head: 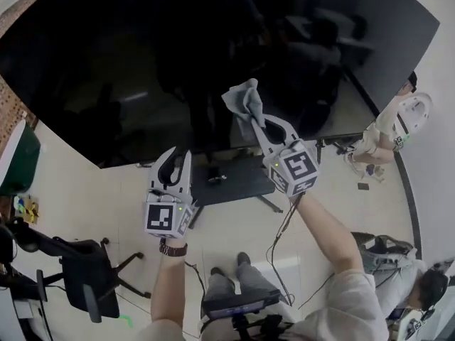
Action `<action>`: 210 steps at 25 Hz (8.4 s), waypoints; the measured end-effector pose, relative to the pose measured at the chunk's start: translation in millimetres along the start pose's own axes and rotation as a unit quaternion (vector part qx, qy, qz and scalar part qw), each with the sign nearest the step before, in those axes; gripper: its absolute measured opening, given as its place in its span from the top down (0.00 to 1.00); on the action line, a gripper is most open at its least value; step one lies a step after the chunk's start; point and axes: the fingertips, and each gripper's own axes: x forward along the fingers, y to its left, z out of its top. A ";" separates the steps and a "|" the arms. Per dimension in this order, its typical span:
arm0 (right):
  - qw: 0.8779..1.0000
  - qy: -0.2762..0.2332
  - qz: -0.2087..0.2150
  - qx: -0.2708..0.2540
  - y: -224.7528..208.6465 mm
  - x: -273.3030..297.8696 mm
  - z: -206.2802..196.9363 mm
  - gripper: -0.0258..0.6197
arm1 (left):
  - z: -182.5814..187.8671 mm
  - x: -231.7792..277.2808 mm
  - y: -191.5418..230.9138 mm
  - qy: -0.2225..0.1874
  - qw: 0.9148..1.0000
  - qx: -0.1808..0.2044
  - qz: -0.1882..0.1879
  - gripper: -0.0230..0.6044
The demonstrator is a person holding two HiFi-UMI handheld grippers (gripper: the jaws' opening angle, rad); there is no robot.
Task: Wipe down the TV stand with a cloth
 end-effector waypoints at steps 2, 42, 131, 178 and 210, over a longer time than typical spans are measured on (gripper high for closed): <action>1.000 0.016 0.021 0.017 16.5 1.7 -68.2 0.92 | -62.0 5.8 -13.8 0.023 1.000 -0.004 -0.002 0.81; 0.978 0.199 0.023 -0.061 76.4 75.0 -640.7 0.92 | -528.6 -45.2 -89.1 0.018 0.999 0.040 0.007 0.81; 0.969 0.120 0.111 0.184 228.1 -56.6 -654.3 0.92 | -628.3 -138.7 -31.2 0.044 0.995 -0.002 0.085 0.84; 0.976 0.200 -0.078 0.031 207.0 6.0 -889.4 0.92 | -725.1 -212.0 -33.4 0.105 0.987 -0.018 0.117 0.84; 0.911 0.393 -0.072 0.102 198.5 -71.4 -1159.9 0.92 | -839.0 -253.1 -51.1 0.184 0.975 -0.056 0.113 0.84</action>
